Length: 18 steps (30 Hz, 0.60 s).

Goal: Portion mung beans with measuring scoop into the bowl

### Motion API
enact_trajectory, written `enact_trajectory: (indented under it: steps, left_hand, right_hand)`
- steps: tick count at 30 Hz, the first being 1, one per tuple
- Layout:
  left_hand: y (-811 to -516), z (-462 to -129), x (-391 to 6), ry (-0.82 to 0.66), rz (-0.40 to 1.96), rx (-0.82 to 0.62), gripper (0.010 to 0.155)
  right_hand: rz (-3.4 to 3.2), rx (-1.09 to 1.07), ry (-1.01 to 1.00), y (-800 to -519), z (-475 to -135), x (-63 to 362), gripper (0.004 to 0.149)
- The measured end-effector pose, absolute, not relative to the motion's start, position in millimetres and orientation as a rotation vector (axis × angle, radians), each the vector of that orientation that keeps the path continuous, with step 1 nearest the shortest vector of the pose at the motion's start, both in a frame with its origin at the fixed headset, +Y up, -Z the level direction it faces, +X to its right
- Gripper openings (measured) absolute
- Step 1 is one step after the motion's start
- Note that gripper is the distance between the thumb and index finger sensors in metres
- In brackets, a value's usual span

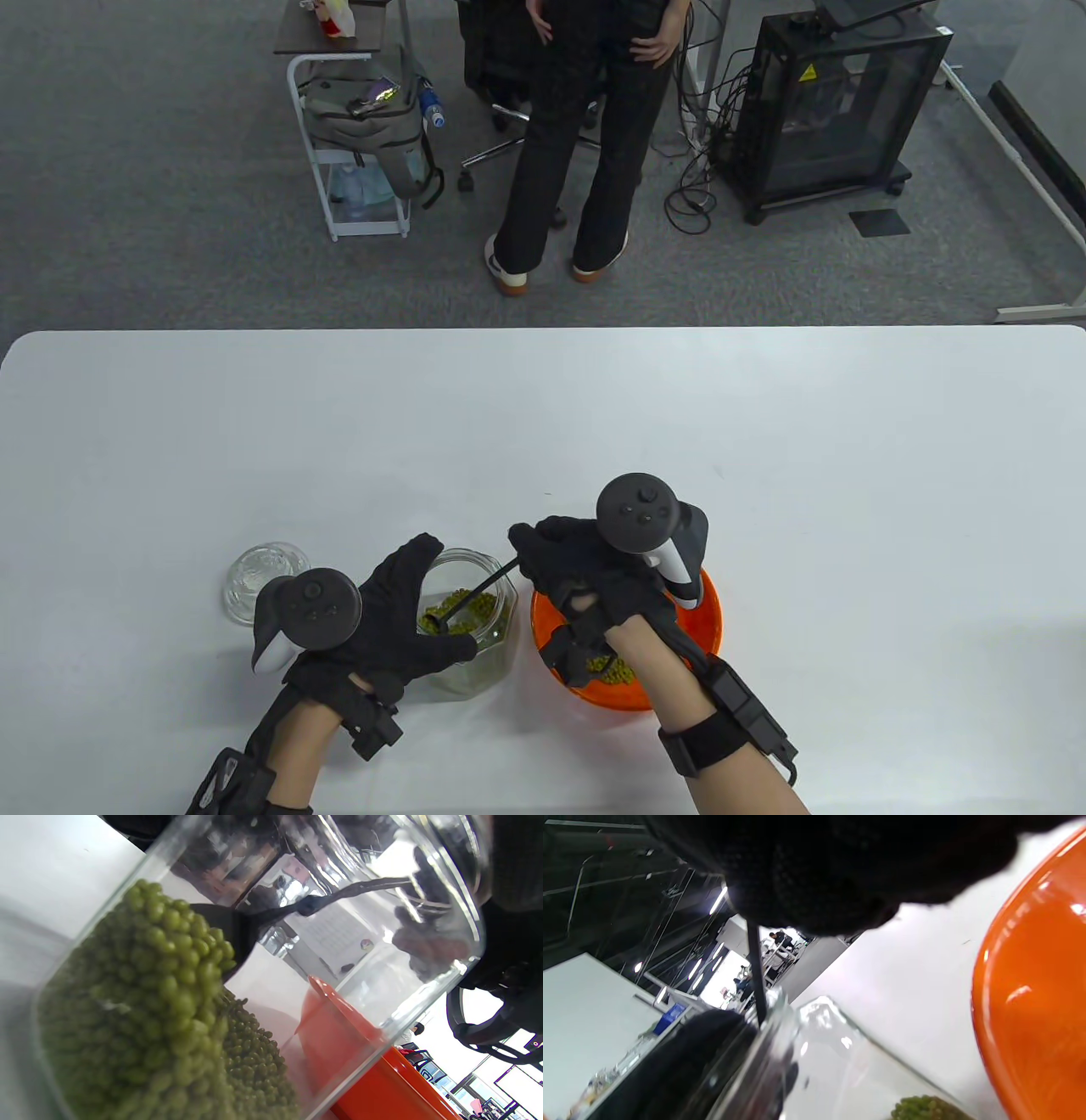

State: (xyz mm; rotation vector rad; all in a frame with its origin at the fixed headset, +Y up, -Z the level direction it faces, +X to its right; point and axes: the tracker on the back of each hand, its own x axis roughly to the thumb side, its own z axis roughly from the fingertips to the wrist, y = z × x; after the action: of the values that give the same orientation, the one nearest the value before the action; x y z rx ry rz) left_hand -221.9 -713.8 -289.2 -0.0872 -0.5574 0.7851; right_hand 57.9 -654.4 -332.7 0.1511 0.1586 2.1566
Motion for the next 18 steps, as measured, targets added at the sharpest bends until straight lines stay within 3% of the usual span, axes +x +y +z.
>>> enact_trajectory:
  steps: [18]
  left_hand:
    - [-713.8, -288.9, -222.0, -0.555, 0.787, -0.088, 0.123]
  right_hand:
    - [1.968, -0.024, 0.140, -660.8, -330.9, 114.4, 0.044]
